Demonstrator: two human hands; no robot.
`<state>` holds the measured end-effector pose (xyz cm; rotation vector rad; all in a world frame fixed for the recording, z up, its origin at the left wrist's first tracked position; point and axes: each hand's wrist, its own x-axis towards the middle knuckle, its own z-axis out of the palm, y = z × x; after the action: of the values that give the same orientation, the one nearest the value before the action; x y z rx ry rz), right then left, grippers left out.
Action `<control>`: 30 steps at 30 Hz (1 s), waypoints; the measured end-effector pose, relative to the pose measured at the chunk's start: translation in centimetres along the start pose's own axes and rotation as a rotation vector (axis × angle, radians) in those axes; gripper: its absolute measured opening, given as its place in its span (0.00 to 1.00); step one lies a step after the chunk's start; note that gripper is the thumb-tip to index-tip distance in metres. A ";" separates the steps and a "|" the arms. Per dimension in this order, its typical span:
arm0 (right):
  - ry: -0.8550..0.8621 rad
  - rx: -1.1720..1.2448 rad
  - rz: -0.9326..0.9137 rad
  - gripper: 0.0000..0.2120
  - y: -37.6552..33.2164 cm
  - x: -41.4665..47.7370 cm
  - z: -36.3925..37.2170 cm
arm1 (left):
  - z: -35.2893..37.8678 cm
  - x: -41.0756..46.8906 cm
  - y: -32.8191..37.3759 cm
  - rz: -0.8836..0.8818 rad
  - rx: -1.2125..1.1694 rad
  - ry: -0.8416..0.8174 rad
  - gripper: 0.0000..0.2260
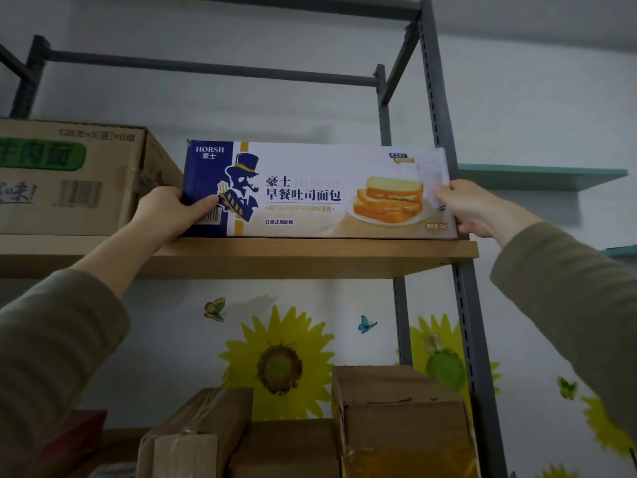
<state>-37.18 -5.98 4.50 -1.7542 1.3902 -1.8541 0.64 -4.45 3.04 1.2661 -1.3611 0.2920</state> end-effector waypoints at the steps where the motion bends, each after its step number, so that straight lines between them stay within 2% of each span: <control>1: -0.035 0.020 0.032 0.19 -0.2 0.1 -0.2 | 0.0 0.1 0.0 0.009 0.008 -0.041 0.24; 3: -0.093 0.059 0.057 0.18 -0.4 0.4 -0.6 | -0.2 0.2 0.0 0.036 0.032 -0.160 0.22; 5: -0.080 0.019 0.060 0.18 0.0 0.7 -0.5 | -0.1 0.2 -0.1 0.060 0.085 -0.204 0.22; 8: 0.063 -0.191 0.031 0.17 1.4 1.3 0.6 | 1.1 0.5 -0.6 0.085 0.184 -0.112 0.21; 11: 0.155 -0.293 -0.030 0.14 2.3 1.8 1.4 | 1.9 0.8 -1.1 0.045 0.207 -0.043 0.19; 17: 0.213 -0.355 -0.026 0.12 2.6 2.5 2.1 | 2.1 0.7 -0.9 0.043 0.238 -0.019 0.19; 21: 0.233 -0.420 -0.039 0.09 2.7 2.6 2.2 | 2.1 0.6 -0.6 0.050 0.238 -0.061 0.19; 25: 0.252 -0.495 -0.058 0.11 3.0 2.5 2.0 | 2.1 0.5 -0.5 0.060 0.233 -0.088 0.20; 30: 0.242 -0.523 -0.050 0.07 3.1 2.4 1.8 | 2.3 0.1 -0.5 0.062 0.229 -0.050 0.18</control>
<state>-37.50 -10.15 3.46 -1.8346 2.0969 -1.8974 -0.23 -6.51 2.24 1.4292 -1.4420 0.4724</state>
